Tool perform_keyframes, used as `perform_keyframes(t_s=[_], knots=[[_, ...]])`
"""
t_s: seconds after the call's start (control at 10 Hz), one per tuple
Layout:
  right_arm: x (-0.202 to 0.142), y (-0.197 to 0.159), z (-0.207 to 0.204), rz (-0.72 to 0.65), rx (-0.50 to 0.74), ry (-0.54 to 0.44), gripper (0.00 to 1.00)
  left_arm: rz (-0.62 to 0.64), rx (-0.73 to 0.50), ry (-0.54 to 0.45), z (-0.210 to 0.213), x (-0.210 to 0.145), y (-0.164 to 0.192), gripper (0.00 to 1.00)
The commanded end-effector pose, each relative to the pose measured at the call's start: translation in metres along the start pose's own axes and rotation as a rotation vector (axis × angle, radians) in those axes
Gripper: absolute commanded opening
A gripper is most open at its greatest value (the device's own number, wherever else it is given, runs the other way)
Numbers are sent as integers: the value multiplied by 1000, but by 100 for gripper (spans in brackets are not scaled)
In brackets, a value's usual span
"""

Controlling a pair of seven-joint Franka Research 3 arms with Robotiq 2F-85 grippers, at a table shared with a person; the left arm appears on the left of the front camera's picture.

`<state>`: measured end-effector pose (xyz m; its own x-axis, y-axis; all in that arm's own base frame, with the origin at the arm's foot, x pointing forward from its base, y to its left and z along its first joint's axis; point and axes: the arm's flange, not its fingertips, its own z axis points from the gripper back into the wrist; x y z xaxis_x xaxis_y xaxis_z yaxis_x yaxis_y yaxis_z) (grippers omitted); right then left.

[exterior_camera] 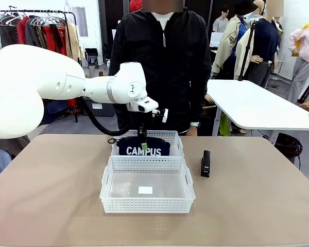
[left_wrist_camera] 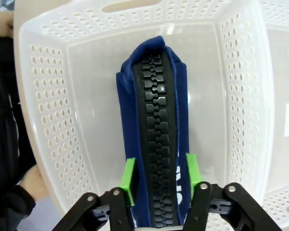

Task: Distribute items into two baskets.
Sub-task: Place the picked Pencil pouch into the Organizing basket as instructed by the person, then pick up the Stapler that the person points to.

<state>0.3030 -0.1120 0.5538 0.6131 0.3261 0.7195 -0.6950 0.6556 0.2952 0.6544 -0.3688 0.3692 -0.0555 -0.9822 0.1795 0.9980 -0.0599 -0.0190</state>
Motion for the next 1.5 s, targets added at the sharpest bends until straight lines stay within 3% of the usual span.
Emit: perform_keyframes(t_s=[0.0, 0.6, 0.7, 1.4], knots=[[1, 1, 1, 14, 8, -11, 100, 27, -3, -5, 21, 3, -9, 100], [1, 1, 1, 14, 8, -11, 100, 114, 5, -2, 53, 10, -33, 100], [1, 1, 1, 14, 8, -11, 100, 86, 20, 2, 51, 14, -20, 100], [1, 1, 1, 14, 8, -11, 100, 86, 20, 2, 51, 14, -20, 100]])
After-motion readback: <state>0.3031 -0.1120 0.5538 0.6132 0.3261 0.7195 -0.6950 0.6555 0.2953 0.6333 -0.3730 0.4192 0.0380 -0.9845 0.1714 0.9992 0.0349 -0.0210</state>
